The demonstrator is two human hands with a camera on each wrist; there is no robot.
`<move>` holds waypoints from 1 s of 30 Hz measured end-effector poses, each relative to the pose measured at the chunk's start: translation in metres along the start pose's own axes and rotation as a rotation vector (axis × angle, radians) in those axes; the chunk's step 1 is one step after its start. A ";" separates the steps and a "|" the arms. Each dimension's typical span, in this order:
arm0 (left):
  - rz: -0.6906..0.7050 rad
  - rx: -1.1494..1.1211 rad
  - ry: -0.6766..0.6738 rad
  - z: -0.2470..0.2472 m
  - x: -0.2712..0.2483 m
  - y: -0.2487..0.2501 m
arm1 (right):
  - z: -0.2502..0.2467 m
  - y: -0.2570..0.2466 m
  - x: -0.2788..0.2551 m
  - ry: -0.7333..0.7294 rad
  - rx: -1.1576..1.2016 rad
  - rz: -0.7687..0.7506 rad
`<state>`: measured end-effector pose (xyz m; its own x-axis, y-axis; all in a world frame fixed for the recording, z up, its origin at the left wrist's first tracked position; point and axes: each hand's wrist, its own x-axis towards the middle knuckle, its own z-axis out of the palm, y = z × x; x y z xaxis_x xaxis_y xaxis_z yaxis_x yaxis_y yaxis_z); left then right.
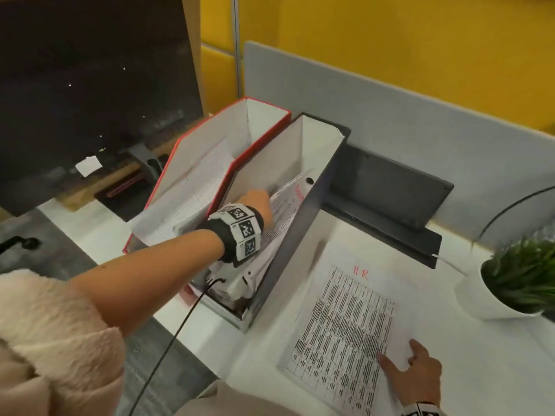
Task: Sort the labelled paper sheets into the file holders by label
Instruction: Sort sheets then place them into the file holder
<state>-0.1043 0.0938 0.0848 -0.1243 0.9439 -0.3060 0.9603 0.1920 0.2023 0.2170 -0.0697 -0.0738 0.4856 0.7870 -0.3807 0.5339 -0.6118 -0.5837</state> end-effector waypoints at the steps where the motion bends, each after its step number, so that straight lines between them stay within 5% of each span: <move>1: 0.006 0.038 -0.022 0.001 0.003 0.000 | 0.000 0.000 0.000 0.000 0.000 -0.005; 8: 0.051 0.336 -0.198 0.017 0.008 -0.012 | -0.001 -0.002 -0.002 -0.012 0.021 -0.006; 11: 0.043 0.295 -0.178 0.013 0.006 -0.010 | 0.000 0.000 -0.002 -0.004 0.031 -0.020; 19: 0.208 -0.247 0.317 -0.047 -0.022 0.021 | 0.002 0.003 -0.003 0.000 0.042 -0.034; 24: 0.565 -0.629 0.478 -0.042 -0.068 0.065 | 0.002 0.000 -0.005 -0.006 0.046 -0.045; 27: 0.617 -0.620 0.413 -0.001 -0.084 0.088 | 0.001 -0.002 -0.008 -0.008 0.055 -0.048; 30: 0.426 -0.348 0.163 0.056 -0.074 0.095 | 0.000 -0.003 -0.009 -0.024 0.060 -0.033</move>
<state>0.0102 0.0269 0.0749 0.1925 0.9812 0.0111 0.7988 -0.1632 0.5791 0.2111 -0.0754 -0.0684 0.4513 0.8088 -0.3770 0.5067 -0.5800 -0.6378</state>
